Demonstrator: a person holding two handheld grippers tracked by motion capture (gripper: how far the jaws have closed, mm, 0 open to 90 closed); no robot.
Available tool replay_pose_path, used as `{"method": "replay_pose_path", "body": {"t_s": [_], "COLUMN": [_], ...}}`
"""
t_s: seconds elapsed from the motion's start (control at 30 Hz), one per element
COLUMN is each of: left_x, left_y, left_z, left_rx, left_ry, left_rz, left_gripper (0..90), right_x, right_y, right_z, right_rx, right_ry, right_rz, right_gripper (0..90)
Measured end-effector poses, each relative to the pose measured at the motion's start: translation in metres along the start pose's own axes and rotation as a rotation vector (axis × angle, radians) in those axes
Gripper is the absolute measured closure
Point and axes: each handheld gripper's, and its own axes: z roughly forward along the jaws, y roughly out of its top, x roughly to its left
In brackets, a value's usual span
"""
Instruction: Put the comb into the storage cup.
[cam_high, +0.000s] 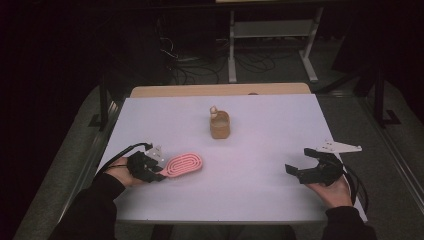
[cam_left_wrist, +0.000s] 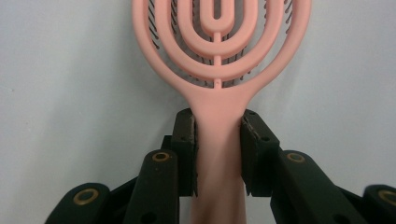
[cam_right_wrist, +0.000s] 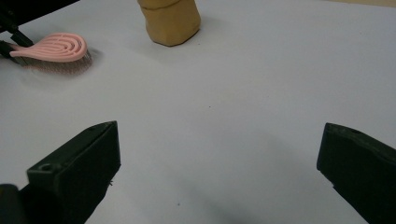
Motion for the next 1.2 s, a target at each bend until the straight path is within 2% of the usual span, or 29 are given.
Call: {"method": "replay_pose_path", "body": {"t_s": [0.33,0.47,0.6,0.73,1.2], "left_x": [0.0,-0.003,-0.005,-0.004,0.0], "left_y": [0.001,0.002,0.005,0.008,0.021], "left_z": [-0.003,-0.006,-0.012,-0.017,-0.037], "left_rx": [0.0,-0.01,-0.016,-0.028,-0.053], "left_ry": [0.005,0.01,0.026,0.035,0.081], "left_rz": [0.003,0.034,0.054,0.049,0.071], "left_gripper": [69.9,70.0,70.0,70.0,70.0], "right_x": [0.0,0.0,0.0,0.0,0.0], "right_y": [0.0,0.0,0.0,0.0,0.0], "right_z": [0.0,0.0,0.0,0.0,-0.001], "right_rx": [0.0,0.001,0.0,0.0,0.002], "right_ry": [0.0,0.001,0.0,0.001,0.004], "right_rz": [0.001,0.001,0.001,0.0,0.001], "right_gripper": [0.0,0.0,0.0,0.0,0.0]}}
